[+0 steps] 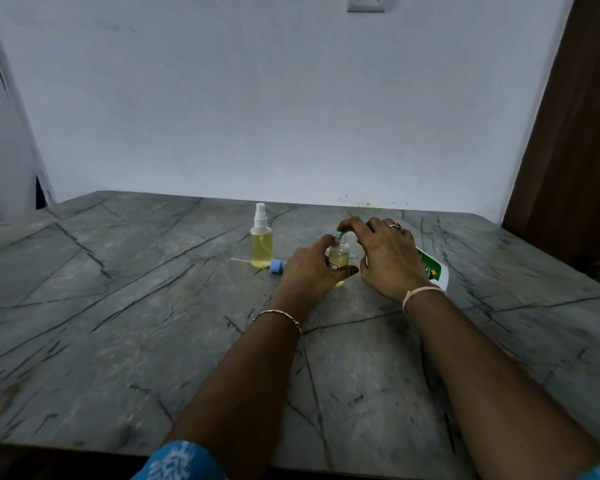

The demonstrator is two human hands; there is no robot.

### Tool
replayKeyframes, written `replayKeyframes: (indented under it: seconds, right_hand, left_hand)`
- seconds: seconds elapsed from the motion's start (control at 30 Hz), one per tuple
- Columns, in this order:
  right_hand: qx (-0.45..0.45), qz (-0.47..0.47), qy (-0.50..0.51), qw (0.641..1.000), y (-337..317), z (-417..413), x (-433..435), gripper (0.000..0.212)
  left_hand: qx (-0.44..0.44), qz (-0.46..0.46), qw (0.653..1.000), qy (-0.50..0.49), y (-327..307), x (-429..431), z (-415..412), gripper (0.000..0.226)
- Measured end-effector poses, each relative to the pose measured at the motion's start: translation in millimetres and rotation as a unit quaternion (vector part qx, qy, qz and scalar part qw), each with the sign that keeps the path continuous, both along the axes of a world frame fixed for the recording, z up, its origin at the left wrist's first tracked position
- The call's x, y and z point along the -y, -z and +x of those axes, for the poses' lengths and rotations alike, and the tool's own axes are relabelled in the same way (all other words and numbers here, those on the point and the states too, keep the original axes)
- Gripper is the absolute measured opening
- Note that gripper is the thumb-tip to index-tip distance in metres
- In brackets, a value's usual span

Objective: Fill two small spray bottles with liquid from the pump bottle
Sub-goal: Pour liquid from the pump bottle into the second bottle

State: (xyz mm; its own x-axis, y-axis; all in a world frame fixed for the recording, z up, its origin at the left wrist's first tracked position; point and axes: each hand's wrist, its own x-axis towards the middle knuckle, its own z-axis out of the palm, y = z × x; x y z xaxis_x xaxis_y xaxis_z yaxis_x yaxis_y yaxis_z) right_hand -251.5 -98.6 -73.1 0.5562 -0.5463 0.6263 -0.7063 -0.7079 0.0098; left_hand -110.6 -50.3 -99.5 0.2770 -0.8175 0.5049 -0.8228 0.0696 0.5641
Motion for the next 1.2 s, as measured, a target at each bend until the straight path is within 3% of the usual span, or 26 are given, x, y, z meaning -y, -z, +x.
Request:
replayKeyframes:
  seconds: [0.53, 0.73, 1.0, 1.2]
  right_hand:
    - [-0.014, 0.002, -0.007, 1.000, -0.1, -5.0, 0.6, 0.075]
    - [0.002, -0.006, 0.014, 1.000, -1.3, 0.9, -1.9, 0.066]
    - [-0.020, -0.015, 0.025, 0.999, 1.5, -3.1, -1.0, 0.073]
    - [-0.009, -0.018, 0.030, 0.999, 0.4, -0.6, -2.8, 0.066]
  left_hand:
    - [-0.002, -0.008, 1.000, 0.000, -0.8, 0.1, 0.1, 0.060]
    - [-0.001, -0.006, 1.000, 0.006, -1.1, -1.0, -0.2, 0.060]
    - [-0.025, -0.011, 1.000, 0.015, -0.7, 0.0, 2.0, 0.062]
    - [-0.018, -0.009, 1.000, 0.011, 0.5, 0.7, 1.7, 0.061]
